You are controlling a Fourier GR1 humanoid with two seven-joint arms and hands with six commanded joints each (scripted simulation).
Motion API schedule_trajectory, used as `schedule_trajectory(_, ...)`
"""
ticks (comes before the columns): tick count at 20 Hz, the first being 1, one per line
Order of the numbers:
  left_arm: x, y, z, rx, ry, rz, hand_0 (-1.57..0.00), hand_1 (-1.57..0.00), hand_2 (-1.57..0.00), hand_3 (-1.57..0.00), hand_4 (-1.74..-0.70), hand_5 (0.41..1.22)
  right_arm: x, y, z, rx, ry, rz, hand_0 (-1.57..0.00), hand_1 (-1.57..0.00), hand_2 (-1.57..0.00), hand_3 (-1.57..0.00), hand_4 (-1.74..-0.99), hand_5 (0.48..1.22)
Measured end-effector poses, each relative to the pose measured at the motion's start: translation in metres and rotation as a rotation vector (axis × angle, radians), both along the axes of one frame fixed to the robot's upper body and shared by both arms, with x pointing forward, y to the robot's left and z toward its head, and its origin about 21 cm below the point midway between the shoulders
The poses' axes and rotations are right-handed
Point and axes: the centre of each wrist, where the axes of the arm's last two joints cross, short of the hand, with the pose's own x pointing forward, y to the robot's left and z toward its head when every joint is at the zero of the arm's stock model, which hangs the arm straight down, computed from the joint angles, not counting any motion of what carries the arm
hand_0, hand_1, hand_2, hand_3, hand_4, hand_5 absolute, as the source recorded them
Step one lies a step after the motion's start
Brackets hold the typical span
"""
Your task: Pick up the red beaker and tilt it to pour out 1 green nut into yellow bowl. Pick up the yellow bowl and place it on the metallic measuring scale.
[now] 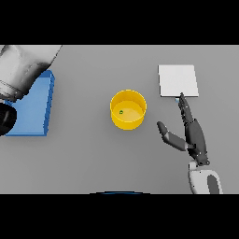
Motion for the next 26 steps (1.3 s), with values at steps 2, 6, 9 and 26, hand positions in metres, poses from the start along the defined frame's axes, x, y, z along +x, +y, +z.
schedule_trajectory(2,0.01,0.051,0.018,-0.299,0.051,0.13,-1.57,-1.57,-1.57,-1.51,-1.74,1.221,0.004,0.0,0.0,0.003,0.011,0.007,0.0,0.0,0.0,0.0,-1.114,0.578)
schedule_trajectory(6,0.019,0.146,0.005,-0.815,0.149,0.276,-1.57,-1.57,-1.57,-1.54,-1.74,1.221,0.004,-0.003,0.0,-0.013,0.002,0.008,0.0,0.0,0.0,0.0,-1.125,0.601)
schedule_trajectory(9,0.02,0.195,-0.038,-1.049,0.135,0.421,-1.57,-1.57,-1.57,-1.56,-1.74,1.221,0.004,-0.002,-0.002,-0.043,0.0,0.019,0.0,0.0,0.0,0.0,-1.132,0.621)
schedule_trajectory(26,-0.072,0.256,-0.241,-1.617,0.069,0.856,-1.57,-1.57,-1.57,-1.57,-1.74,1.05,0.003,-0.006,-0.005,-0.051,-0.007,0.05,0.0,0.0,0.0,0.0,-1.167,0.675)
